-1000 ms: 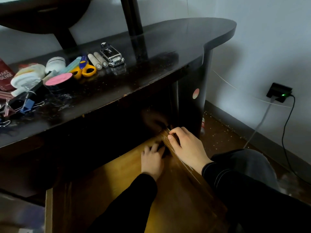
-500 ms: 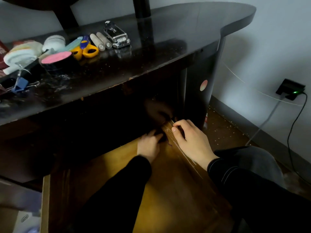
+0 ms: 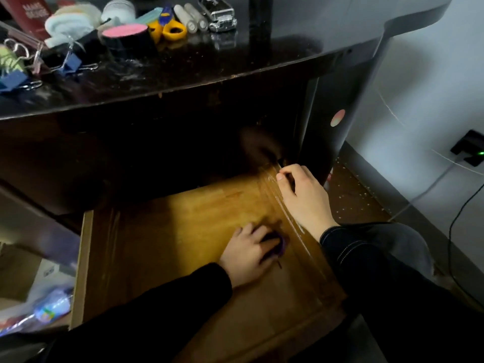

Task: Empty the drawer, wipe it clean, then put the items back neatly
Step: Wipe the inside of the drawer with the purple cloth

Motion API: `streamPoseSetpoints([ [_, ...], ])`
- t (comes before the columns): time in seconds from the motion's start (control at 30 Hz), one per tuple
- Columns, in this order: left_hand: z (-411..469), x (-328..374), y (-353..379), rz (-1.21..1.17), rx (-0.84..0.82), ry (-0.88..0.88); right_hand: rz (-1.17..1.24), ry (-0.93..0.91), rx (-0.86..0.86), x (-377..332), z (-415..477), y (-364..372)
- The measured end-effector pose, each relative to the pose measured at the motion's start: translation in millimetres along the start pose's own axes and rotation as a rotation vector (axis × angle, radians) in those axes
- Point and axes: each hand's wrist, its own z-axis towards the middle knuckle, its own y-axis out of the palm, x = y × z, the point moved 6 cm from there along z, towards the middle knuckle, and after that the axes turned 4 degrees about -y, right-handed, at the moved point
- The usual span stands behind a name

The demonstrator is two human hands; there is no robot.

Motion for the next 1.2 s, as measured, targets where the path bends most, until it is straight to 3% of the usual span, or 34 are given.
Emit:
streamPoseSetpoints([
  [0.1,-3.5,-4.9,-2.7,-0.044,0.004,0.001,-0.003,-0.002,0.002,1.9,-0.4,-0.1],
  [0.27,46.0,-49.0,-12.9,-0.039,0.054,-0.256,-0.007,0.002,0.01,6.7,0.8,3.7],
  [0.37,51.6,-42.6,-12.4,-0.031,0.06,-0.29,-0.018,-0.001,0.011,7.6,1.6,5.0],
  [0.47,26.2,-7.8,-4.9,-0.061,0.043,-0.138,-0.005,-0.007,0.005,6.1,1.1,3.6],
  [0.6,-26.3,42.7,3.8,-0.107,-0.01,0.192,-0.005,0.002,-0.005,4.3,0.4,3.2],
  [0.7,-28.8,43.1,3.4,-0.086,-0.021,0.262,-0.01,0.0,0.002,3.8,-0.4,3.0],
  [0.77,-9.8,26.2,1.3,-0.079,0.011,0.205,-0.004,-0.005,0.015,5.2,-0.3,2.9],
  [0.93,53.8,-30.7,-7.8,-0.046,0.068,-0.21,-0.002,-0.012,0.011,8.1,1.9,5.9],
  [1.0,58.8,-29.2,-7.3,-0.046,0.095,-0.287,-0.005,-0.01,0.009,8.4,2.4,6.2],
  [1.1,38.2,-2.5,-1.7,-0.032,0.079,-0.189,-0.002,-0.012,0.009,6.0,1.6,4.5],
  [1.2,1.6,38.5,2.9,-0.052,0.038,0.052,-0.007,-0.008,0.007,3.5,0.9,4.2],
])
